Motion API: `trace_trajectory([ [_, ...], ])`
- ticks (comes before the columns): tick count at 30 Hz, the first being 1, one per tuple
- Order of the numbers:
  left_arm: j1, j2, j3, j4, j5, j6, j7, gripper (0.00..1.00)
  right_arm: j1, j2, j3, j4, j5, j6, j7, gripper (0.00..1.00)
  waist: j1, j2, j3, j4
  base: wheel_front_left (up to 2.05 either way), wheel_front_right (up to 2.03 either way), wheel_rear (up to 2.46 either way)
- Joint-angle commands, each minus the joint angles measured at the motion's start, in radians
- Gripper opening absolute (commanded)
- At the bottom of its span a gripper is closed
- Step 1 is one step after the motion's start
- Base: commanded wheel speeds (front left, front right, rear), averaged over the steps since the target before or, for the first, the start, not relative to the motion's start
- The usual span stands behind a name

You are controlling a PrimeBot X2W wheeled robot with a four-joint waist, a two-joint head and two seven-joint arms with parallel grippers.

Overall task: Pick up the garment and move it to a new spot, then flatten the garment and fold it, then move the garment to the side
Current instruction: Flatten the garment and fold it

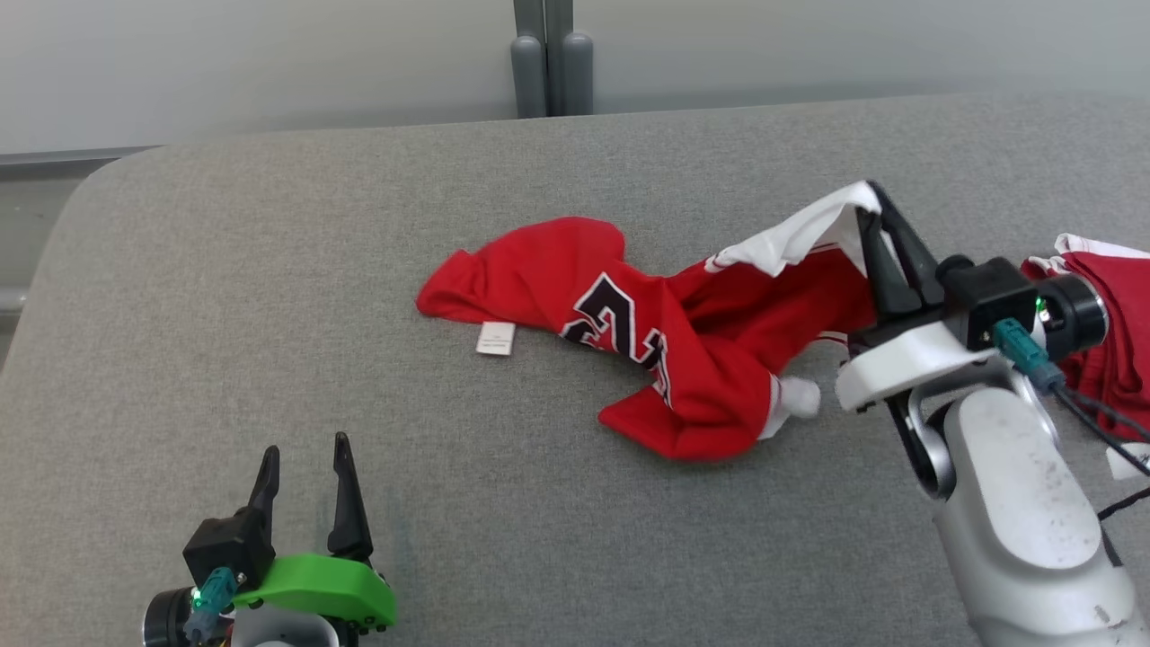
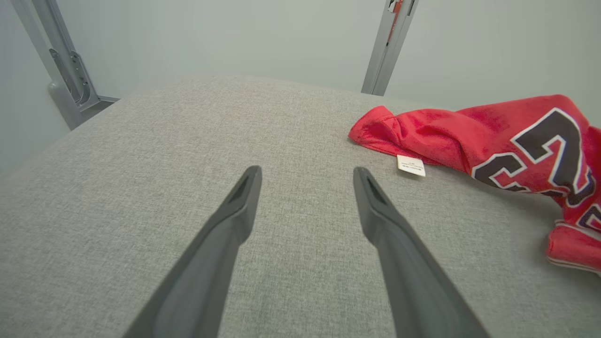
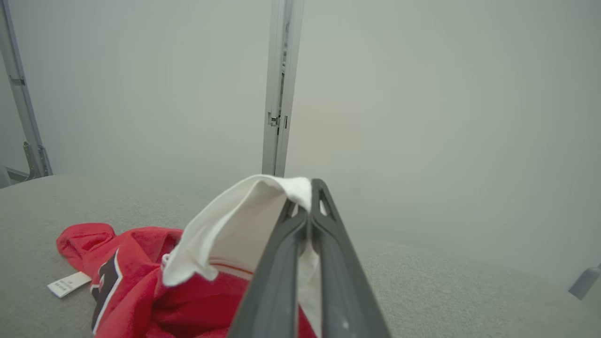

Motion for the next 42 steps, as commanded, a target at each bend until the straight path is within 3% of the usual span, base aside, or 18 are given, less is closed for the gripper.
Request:
trace_trajectory([
  [1, 0.003, 0.004, -0.003, 0.003, -0.006, 0.004, 0.000, 1.00, -0.034, -0.015, 0.000, -0.013, -0.011, -0.001, 0.000, 0.00, 0.0000, 0.0000, -0.012, -0.009, 0.00, 0.00, 0.00],
  [8, -0.015, 0.004, -0.039, 0.008, -0.033, 0.003, 0.000, 1.00, -0.246, -0.096, 0.098, 0.052, -0.022, -0.001, 0.000, 0.00, 0.0000, 0.0000, -0.001, 0.032, 0.00, 0.00, 0.00],
  [14, -0.051, 0.004, -0.134, 0.016, -0.078, 0.002, 0.000, 1.00, -0.504, -0.153, 0.246, 0.221, -0.050, -0.002, 0.000, 0.00, 0.0000, 0.0000, 0.038, 0.157, 0.00, 0.00, 0.00],
  [19, -0.064, 0.004, -0.177, 0.020, -0.105, 0.018, 0.000, 1.00, -0.716, -0.112, 0.327, 0.278, -0.068, -0.002, 0.000, 0.00, 0.0000, 0.0000, 0.046, 0.254, 0.00, 0.00, 0.00],
  [24, -0.050, 0.003, -0.161, 0.024, -0.097, 0.028, 0.000, 1.00, -0.811, -0.076, 0.347, 0.256, -0.068, -0.002, 0.000, 0.00, 0.0000, 0.0000, 0.033, 0.277, 0.00, 0.00, 0.00],
  [28, -0.046, 0.003, -0.143, 0.017, -0.092, 0.030, 0.000, 1.00, -0.732, -0.066, 0.370, 0.257, -0.039, -0.002, 0.000, 0.00, 0.0000, 0.0000, 0.027, 0.250, 0.00, 0.00, 0.00],
  [33, -0.056, 0.003, -0.134, 0.020, -0.079, 0.022, 0.000, 1.00, -0.520, -0.116, 0.384, 0.255, 0.014, -0.002, 0.000, 0.00, 0.0000, 0.0000, 0.049, 0.186, 0.00, 0.00, 0.00],
  [42, -0.078, 0.004, -0.105, 0.048, -0.029, -0.001, 0.000, 1.00, -0.107, -0.195, 0.221, 0.282, 0.036, -0.002, 0.000, 0.00, 0.0000, 0.0000, 0.073, 0.095, 0.00, 0.00, 0.00],
])
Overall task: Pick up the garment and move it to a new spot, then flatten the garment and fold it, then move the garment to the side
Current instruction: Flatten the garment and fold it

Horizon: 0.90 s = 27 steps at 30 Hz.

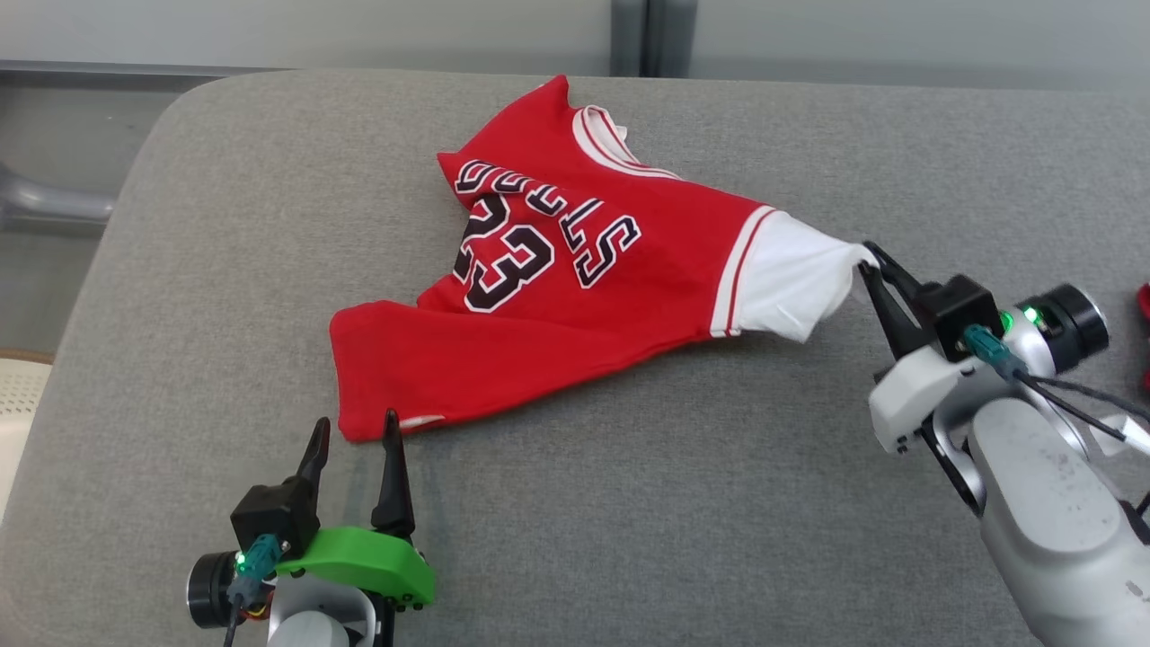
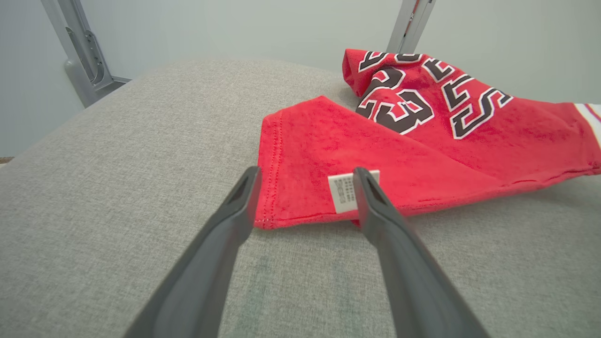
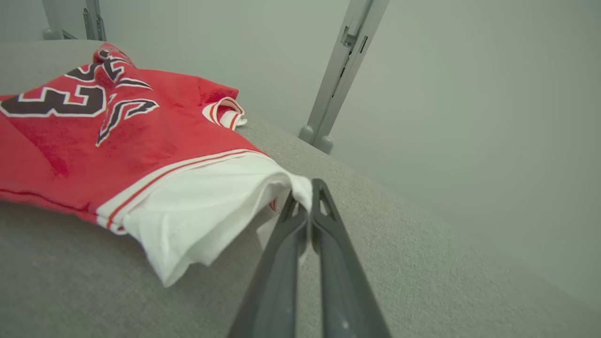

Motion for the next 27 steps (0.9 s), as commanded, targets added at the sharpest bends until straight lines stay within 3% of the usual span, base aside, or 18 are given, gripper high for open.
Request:
trace_trajectory([
  [1, -0.009, 0.004, 0.007, 0.004, 0.012, -0.008, 0.000, 1.00, 0.037, -0.001, -0.027, -0.004, -0.007, -0.002, 0.000, 0.00, 0.0000, 0.0000, 0.015, -0.047, 0.00, 0.00, 0.00],
  [5, -0.001, 0.004, 0.015, 0.017, 0.019, -0.012, 0.000, 1.00, 0.120, 0.014, -0.104, 0.001, -0.045, -0.002, 0.000, 0.00, 0.0000, 0.0000, 0.005, -0.077, 0.00, 0.00, 0.00],
  [6, 0.005, 0.004, 0.017, 0.021, 0.018, -0.013, 0.000, 1.00, 0.138, 0.022, -0.120, 0.000, -0.054, -0.002, 0.000, 0.31, 0.0000, 0.0000, 0.000, -0.083, 0.00, 0.00, 0.00],
  [7, 0.010, 0.004, 0.017, 0.025, 0.019, -0.015, 0.000, 1.00, 0.150, 0.031, -0.135, -0.002, -0.057, -0.002, 0.000, 0.47, 0.0000, 0.0000, -0.005, -0.089, 0.00, 0.00, 0.00],
  [8, 0.016, 0.004, 0.018, 0.030, 0.020, -0.015, 0.000, 1.00, 0.167, 0.040, -0.149, -0.002, -0.060, -0.002, 0.000, 1.00, 0.0000, 0.0000, -0.012, -0.094, 0.00, 0.00, 0.00],
  [18, 0.071, 0.004, 0.039, 0.085, 0.017, -0.010, 0.000, 1.00, 0.289, 0.151, -0.307, -0.109, -0.070, -0.002, 0.000, 1.00, 0.0000, 0.0000, -0.087, -0.140, 0.00, 0.00, 0.00],
  [27, 0.062, 0.004, 0.069, 0.179, -0.021, 0.008, 0.000, 1.00, 0.327, 0.204, -0.307, -0.213, -0.057, -0.002, 0.000, 1.00, 0.0000, 0.0000, -0.083, -0.199, 0.00, 0.00, 0.00],
])
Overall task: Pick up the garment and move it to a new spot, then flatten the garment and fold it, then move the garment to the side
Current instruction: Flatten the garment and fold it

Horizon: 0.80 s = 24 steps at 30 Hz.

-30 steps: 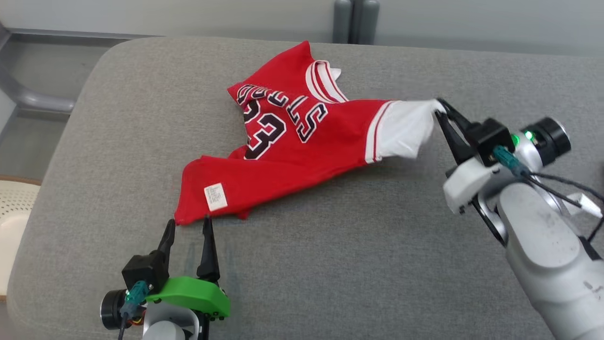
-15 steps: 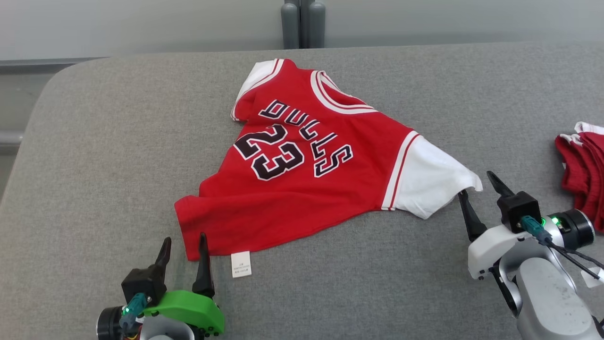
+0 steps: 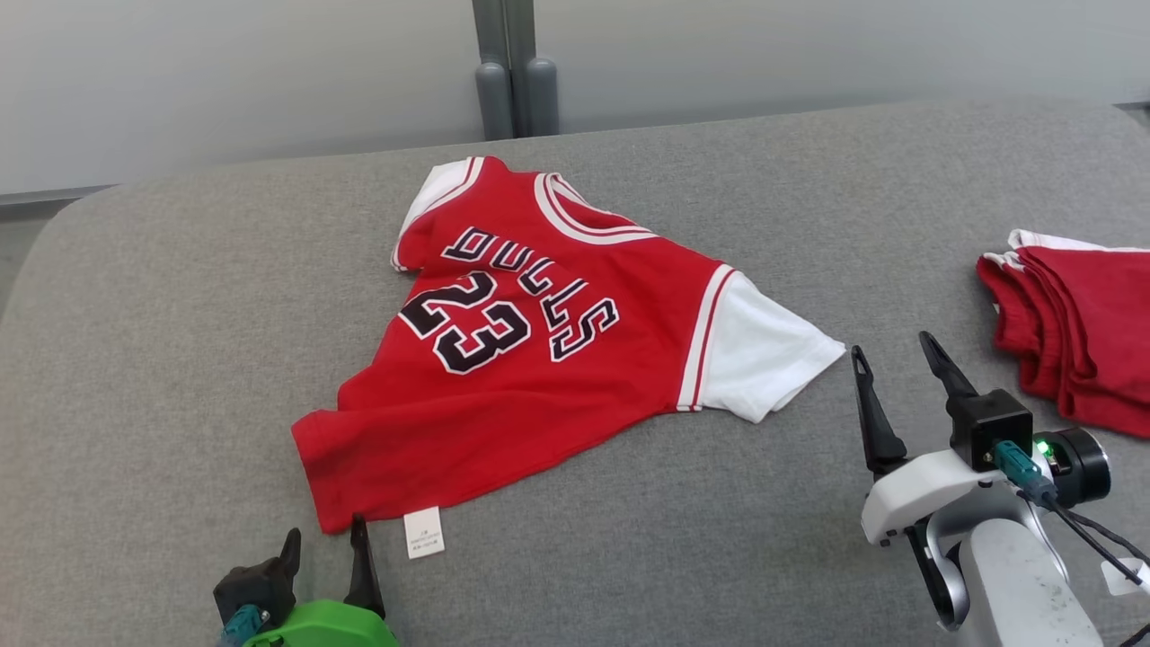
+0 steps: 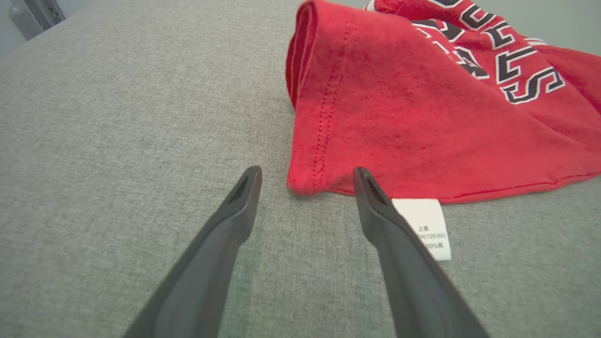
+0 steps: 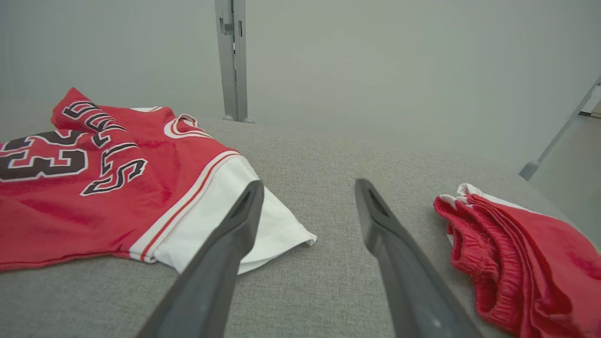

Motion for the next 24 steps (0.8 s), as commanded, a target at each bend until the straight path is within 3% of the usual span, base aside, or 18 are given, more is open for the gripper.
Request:
trace_trajectory([
  [1, -0.016, 0.004, 0.009, 0.005, -0.001, 0.007, 0.000, 1.00, 0.010, 0.002, 0.002, -0.010, 0.010, -0.002, 0.000, 1.00, 0.0000, -0.0001, 0.010, -0.027, 0.00, 0.00, 0.00],
  [7, -0.035, 0.005, 0.046, 0.041, -0.024, -0.001, 0.000, 1.00, 0.007, 0.011, 0.000, -0.029, 0.021, -0.002, 0.000, 1.00, 0.0000, -0.0001, 0.030, -0.069, 0.00, 0.00, 0.00],
  [8, -0.040, 0.005, 0.052, 0.048, -0.025, -0.002, 0.000, 0.78, 0.006, 0.011, -0.001, -0.032, 0.023, -0.002, 0.000, 1.00, 0.0000, -0.0001, 0.033, -0.075, 0.00, 0.00, 0.00],
  [9, -0.045, 0.005, 0.060, 0.051, -0.025, -0.005, 0.000, 0.08, 0.004, 0.012, -0.002, -0.032, 0.025, -0.002, 0.000, 1.00, 0.0000, -0.0001, 0.036, -0.080, 0.00, 0.00, 0.00],
  [10, -0.048, 0.005, 0.066, 0.052, -0.028, -0.009, 0.000, 0.00, 0.003, 0.013, -0.003, -0.032, 0.026, -0.002, 0.000, 1.00, 0.0000, -0.0001, 0.038, -0.083, 0.00, 0.00, 0.00],
  [18, -0.023, 0.005, 0.184, -0.021, -0.010, 0.010, 0.000, 0.00, 0.009, 0.019, -0.032, -0.038, 0.034, -0.002, 0.000, 1.00, 0.0000, -0.0001, 0.028, -0.078, 0.00, 0.00, 0.00],
  [24, -0.007, 0.005, 0.243, 0.009, 0.053, 0.028, 0.000, 0.00, 0.020, 0.023, -0.007, -0.047, 0.044, -0.002, 0.000, 1.00, 0.0000, -0.0001, -0.001, -0.068, 0.00, 0.00, 0.00],
])
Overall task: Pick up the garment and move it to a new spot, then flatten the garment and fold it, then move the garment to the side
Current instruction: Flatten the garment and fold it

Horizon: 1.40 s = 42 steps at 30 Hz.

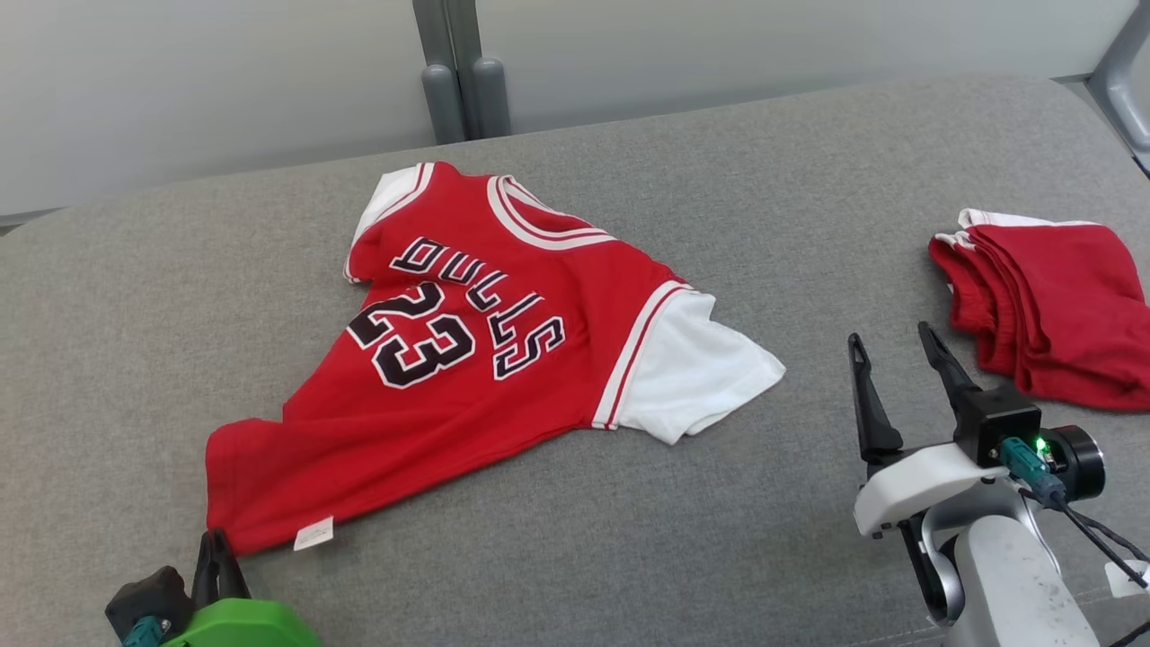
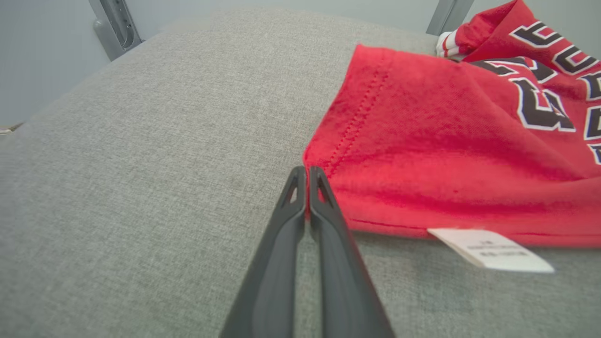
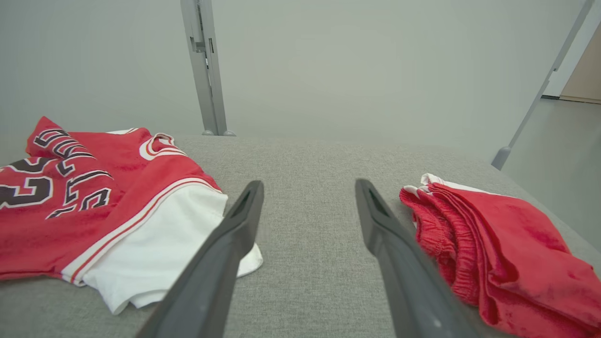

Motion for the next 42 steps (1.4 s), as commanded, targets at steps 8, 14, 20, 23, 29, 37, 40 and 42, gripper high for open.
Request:
trace_trajectory([
  [8, 0.030, 0.005, 0.009, -0.088, 0.111, -0.005, 0.000, 1.00, 0.048, 0.000, 0.116, -0.037, 0.091, -0.001, 0.000, 1.00, 0.0000, -0.0001, -0.054, 0.003, 0.00, 0.00, 0.00],
  [14, 0.055, 0.006, -0.041, -0.131, 0.125, -0.003, 0.000, 1.00, 0.068, 0.001, 0.170, -0.037, 0.124, -0.001, 0.000, 1.00, 0.0000, -0.0001, -0.071, 0.009, 0.00, 0.00, 0.00],
  [20, 0.073, 0.006, -0.059, -0.125, 0.117, 0.005, 0.000, 1.00, 0.080, 0.000, 0.188, -0.016, 0.135, -0.001, 0.000, 1.00, 0.0000, -0.0001, -0.079, 0.020, 0.00, 0.00, 0.00],
  [23, 0.076, 0.006, -0.067, -0.120, 0.110, 0.008, 0.000, 1.00, 0.083, 0.001, 0.184, -0.010, 0.138, -0.001, 0.000, 1.00, 0.0000, -0.0001, -0.078, 0.026, 0.00, 0.00, 0.00],
  [29, 0.062, 0.006, -0.074, -0.094, 0.087, 0.006, 0.000, 1.00, 0.067, 0.001, 0.181, 0.002, 0.136, -0.001, 0.000, 1.00, 0.0000, -0.0001, -0.055, 0.033, 0.00, 0.00, 0.00],
  [37, 0.000, 0.006, -0.074, -0.039, 0.054, 0.015, 0.000, 1.00, 0.015, 0.001, 0.172, 0.036, 0.119, -0.001, 0.000, 1.00, 0.0000, -0.0001, 0.034, 0.036, 0.00, 0.00, 0.00],
  [40, -0.019, 0.006, -0.072, -0.009, 0.039, 0.020, 0.000, 1.00, 0.000, 0.001, 0.165, 0.048, 0.113, -0.001, 0.000, 1.00, 0.0000, -0.0001, 0.062, 0.041, 0.00, 0.00, 0.00],
  [42, -0.031, 0.006, -0.068, 0.009, 0.026, 0.019, 0.000, 1.00, -0.009, 0.001, 0.156, 0.053, 0.110, -0.001, 0.000, 1.00, 0.0000, -0.0001, 0.078, 0.044, 0.00, 0.00, 0.00],
])
